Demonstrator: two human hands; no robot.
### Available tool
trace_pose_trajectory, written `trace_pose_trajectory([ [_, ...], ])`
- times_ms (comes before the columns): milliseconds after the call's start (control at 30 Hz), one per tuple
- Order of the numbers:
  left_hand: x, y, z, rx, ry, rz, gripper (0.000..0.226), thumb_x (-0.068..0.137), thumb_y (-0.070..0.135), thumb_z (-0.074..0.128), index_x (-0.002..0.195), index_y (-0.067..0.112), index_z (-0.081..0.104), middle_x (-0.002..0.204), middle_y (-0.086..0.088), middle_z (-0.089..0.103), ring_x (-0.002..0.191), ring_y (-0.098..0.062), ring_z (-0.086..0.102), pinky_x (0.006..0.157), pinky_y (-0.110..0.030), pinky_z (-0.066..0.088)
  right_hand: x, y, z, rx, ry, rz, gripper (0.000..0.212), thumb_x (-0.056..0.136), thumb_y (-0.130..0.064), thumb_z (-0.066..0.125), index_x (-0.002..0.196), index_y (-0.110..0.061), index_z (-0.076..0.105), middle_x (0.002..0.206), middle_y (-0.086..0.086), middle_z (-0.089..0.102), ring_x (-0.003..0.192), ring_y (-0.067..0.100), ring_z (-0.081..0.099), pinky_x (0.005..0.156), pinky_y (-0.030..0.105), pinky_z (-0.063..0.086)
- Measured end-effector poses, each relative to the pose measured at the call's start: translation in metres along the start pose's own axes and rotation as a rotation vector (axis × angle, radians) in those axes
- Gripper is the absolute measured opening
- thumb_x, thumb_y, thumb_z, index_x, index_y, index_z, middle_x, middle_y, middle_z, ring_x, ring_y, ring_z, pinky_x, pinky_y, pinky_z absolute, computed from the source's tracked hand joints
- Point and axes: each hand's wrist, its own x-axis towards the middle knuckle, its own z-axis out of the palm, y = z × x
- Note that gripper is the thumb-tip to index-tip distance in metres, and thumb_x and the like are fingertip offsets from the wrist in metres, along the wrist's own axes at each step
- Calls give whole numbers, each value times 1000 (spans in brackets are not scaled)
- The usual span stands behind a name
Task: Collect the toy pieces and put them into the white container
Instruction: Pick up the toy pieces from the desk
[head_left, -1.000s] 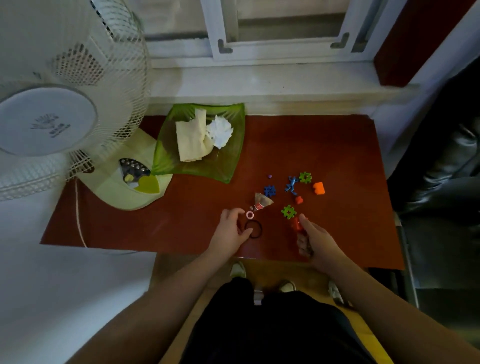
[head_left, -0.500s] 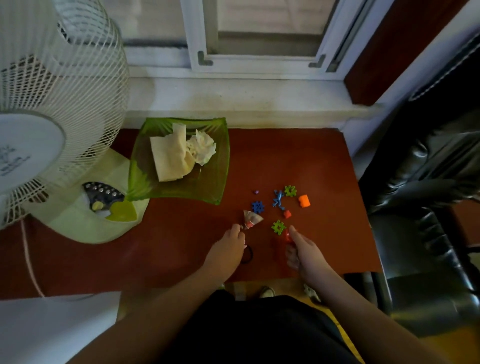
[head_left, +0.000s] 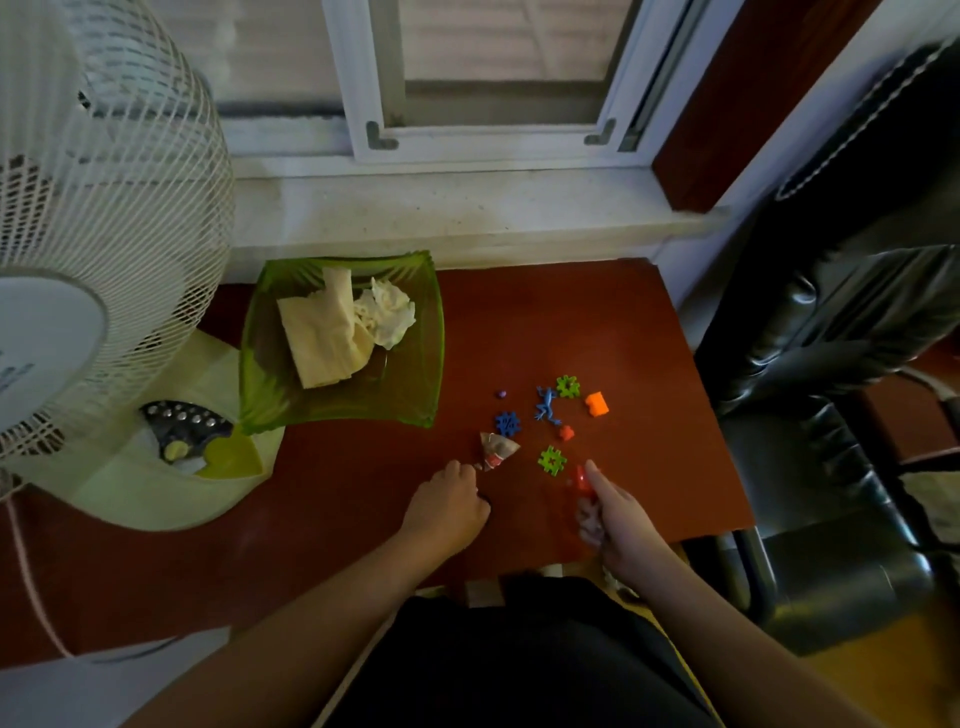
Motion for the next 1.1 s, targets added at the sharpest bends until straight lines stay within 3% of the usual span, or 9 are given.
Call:
trace_pose_trajectory([
  [67, 4, -5, -9, -317, 12, -95, 15, 93, 30, 47, 86, 17, 48, 89, -1, 55, 76, -16, 54, 63, -33, 40, 3, -4, -6, 28, -6, 17, 32, 91, -44, 59, 88, -13, 54, 56, 1, 34, 43, 10, 28, 38, 23, 19],
  [133, 7, -8, -17, -495, 123, -98, 18, 95, 29, 50, 81, 17, 48, 76, -1, 55, 62, -14, 51, 55, -32, 37, 6, -10, -10, 54, -3, 34, 30, 92, -44, 58, 87, -14, 53, 58, 1, 34, 42, 10, 29, 37, 23, 19],
  [267, 15, 4, -30, -676, 326, -127, 15, 96, 28, 51, 86, 17, 54, 79, -4, 65, 70, -21, 62, 59, -41, 48, 15, -24, -19, 64, -11, 55, 29, 91, -42, 59, 87, -14, 51, 57, 1, 36, 41, 10, 31, 37, 22, 20],
  [367, 27, 17, -22, -449, 428, -112, 10, 95, 24, 54, 96, 15, 58, 95, 2, 59, 85, -13, 58, 64, -27, 47, 22, -34, -25, 60, -15, 67, 27, 94, -40, 56, 91, -13, 51, 52, 0, 33, 39, 10, 30, 38, 24, 19],
  [467, 36, 26, -2, -240, 451, -94, 13, 91, 21, 56, 100, 12, 59, 109, -2, 53, 96, -19, 55, 79, -32, 48, 28, -42, -32, 14, -48, 64, 30, 95, -41, 54, 81, -15, 47, 51, -1, 32, 40, 11, 28, 42, 26, 19],
  [600, 35, 36, 14, -40, 462, -85, 18, 92, 27, 50, 99, 13, 59, 106, -4, 56, 96, -24, 56, 76, -37, 48, 33, -54, -38, -21, -75, 97, 29, 95, -38, 55, 80, -15, 47, 50, 0, 34, 39, 11, 30, 41, 26, 20],
  [767, 29, 43, 21, 39, 542, -23, 32, 87, 33, 41, 99, 13, 63, 103, -4, 60, 95, -24, 59, 76, -39, 49, 45, -65, -45, -59, -121, 131, 27, 95, -38, 56, 84, -14, 49, 50, -2, 38, 42, 11, 32, 41, 24, 23],
  [900, 30, 42, 28, 152, 513, -27, 31, 83, 39, 57, 101, 14, 60, 105, -6, 60, 101, -25, 57, 80, -41, 50, 53, -69, -47, -90, -166, 127, 26, 96, -38, 54, 84, -15, 50, 52, -2, 40, 45, 11, 33, 45, 26, 21],
  [1100, 37, 42, 33, 132, 525, -42, 21, 83, 23, 67, 100, 13, 60, 112, -7, 62, 108, -27, 59, 86, -42, 51, 61, -68, -51, -132, -211, 126, 28, 95, -41, 54, 86, -15, 53, 55, -2, 38, 48, 12, 33, 46, 27, 21],
])
